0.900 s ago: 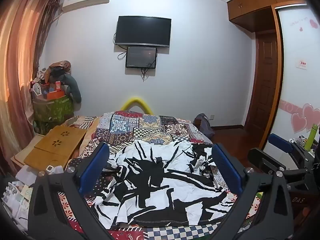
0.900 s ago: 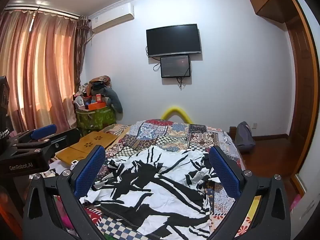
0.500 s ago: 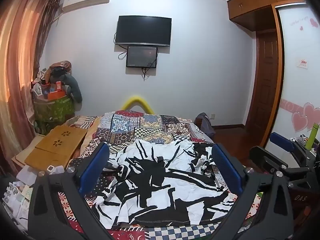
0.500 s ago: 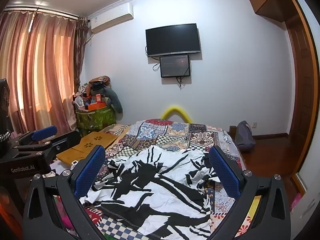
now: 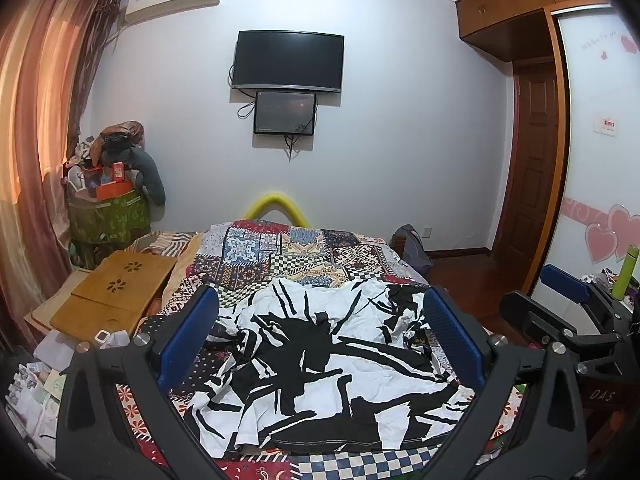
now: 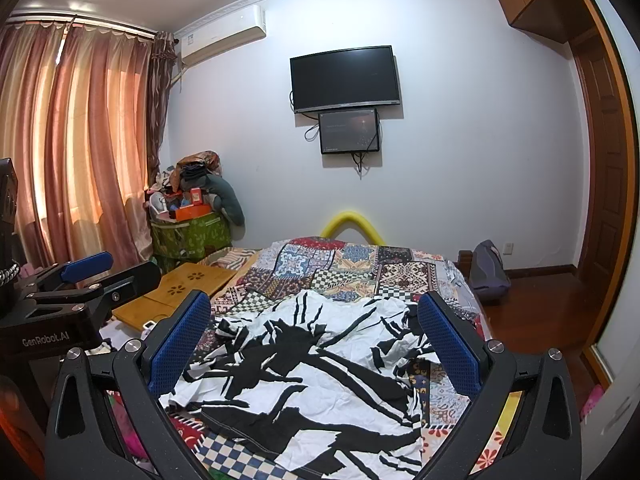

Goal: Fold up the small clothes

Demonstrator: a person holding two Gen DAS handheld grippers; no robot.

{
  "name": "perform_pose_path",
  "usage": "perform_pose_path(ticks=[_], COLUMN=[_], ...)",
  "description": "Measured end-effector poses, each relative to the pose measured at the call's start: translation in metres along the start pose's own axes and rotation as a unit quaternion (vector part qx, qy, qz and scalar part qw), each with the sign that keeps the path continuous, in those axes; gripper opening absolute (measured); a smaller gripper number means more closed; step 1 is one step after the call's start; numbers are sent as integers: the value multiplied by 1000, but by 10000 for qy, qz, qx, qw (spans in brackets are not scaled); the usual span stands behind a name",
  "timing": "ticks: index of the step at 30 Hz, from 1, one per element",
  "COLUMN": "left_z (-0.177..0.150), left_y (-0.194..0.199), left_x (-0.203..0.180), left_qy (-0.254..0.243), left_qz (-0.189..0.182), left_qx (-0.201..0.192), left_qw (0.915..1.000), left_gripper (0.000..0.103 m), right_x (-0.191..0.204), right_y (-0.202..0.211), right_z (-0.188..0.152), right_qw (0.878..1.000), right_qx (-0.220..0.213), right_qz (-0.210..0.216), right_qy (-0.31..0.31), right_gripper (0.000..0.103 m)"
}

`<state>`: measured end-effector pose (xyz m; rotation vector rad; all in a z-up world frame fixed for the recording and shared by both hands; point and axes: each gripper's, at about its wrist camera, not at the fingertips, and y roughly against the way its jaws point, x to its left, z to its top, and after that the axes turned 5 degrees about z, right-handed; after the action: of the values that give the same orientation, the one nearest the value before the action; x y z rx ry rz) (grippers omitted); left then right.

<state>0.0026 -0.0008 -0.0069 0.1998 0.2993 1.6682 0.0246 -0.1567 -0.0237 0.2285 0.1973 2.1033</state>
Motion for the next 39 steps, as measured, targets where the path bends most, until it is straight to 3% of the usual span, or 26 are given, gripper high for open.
perform_pose_path(ticks=[39], left_z=[0], left_y=[-2], left_x=[-1], left_qy=[28], left_qz=[55], left_qx=[30], left_qw=[10000], left_gripper=[103], right_x=[0], right_y=[1], right_z=[2], right_qw=[10000], right_qx=[17], right_qz=[5], right_qy=[-15], right_gripper=[103])
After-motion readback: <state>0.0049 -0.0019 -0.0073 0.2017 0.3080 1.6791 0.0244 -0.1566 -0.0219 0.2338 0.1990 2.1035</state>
